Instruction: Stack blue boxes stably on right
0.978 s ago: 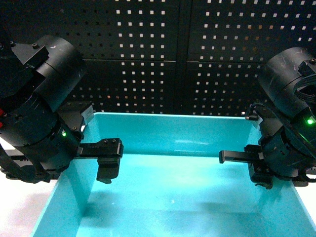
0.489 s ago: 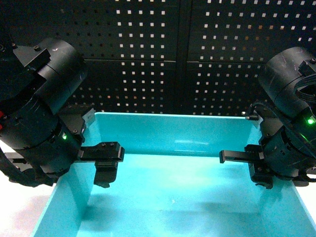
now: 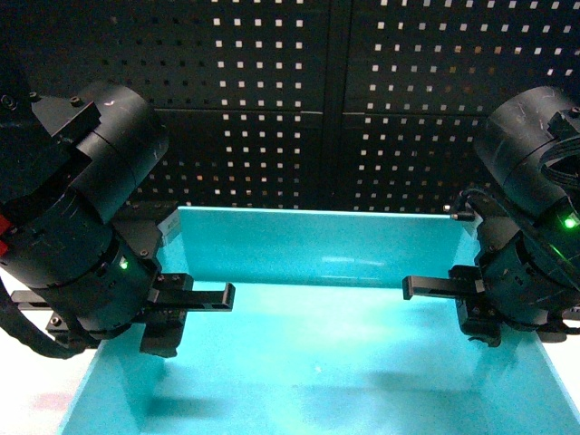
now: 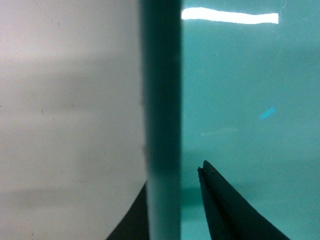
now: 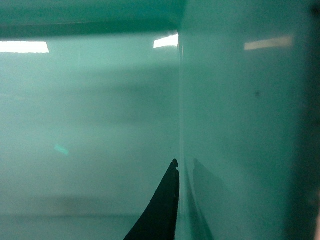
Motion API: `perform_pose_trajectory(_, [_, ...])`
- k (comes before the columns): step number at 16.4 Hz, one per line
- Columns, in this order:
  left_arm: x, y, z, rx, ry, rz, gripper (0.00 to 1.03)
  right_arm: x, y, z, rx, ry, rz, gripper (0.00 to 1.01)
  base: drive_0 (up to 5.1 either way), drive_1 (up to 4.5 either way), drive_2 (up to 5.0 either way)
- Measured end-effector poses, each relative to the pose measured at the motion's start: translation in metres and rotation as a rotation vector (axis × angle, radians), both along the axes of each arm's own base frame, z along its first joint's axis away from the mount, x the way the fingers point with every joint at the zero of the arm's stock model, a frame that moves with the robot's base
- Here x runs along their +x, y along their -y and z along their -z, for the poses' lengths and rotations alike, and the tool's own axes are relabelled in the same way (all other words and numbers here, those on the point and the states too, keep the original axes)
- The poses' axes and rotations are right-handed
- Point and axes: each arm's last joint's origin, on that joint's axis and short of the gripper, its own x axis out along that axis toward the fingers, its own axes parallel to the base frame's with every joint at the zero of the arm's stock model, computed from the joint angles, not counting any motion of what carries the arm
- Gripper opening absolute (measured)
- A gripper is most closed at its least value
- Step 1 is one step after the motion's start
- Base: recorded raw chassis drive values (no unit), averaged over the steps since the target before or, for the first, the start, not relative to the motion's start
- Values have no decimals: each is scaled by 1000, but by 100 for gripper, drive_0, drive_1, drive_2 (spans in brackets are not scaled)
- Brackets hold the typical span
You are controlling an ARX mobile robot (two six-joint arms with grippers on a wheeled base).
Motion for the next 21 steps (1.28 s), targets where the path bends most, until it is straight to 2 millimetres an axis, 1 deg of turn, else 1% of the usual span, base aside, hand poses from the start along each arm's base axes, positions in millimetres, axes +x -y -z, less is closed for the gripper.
perform_pose_trajectory(2, [0, -1, 1, 21, 11, -6, 6, 0, 0, 0, -2, -3, 0, 8, 0, 0, 0])
perform_pose_trajectory(3, [0, -1, 1, 20, 16, -8, 1, 0, 0, 0, -2, -4, 0, 8, 0, 0, 0])
perform_pose_trajectory(8, [-1, -2, 2, 20, 26, -4, 2, 0, 0, 0, -3, -3, 1, 8, 0, 0, 0])
perform_pose_trajectory(9, [0, -6, 0, 33, 71, 8, 2, 0, 0, 0, -3, 2, 3, 8, 0, 0, 0])
perform_pose_trajectory(10, [3, -11, -7, 47, 134, 24, 2, 2, 0, -3, 14, 21, 26, 8, 0, 0, 0])
perform_pose_trajectory(19, [3, -11, -7, 51, 132, 26, 2, 1, -2, -3, 15, 17, 27, 8, 0, 0, 0])
perform_pose_trajectory(20, [3, -11, -7, 48, 133, 27, 2, 0, -3, -3, 14, 5, 30, 8, 0, 0, 0])
perform_pose_trajectory(21, [3, -11, -9, 48, 113, 29, 2, -1, -5, -9, 14, -10, 25, 8, 0, 0, 0])
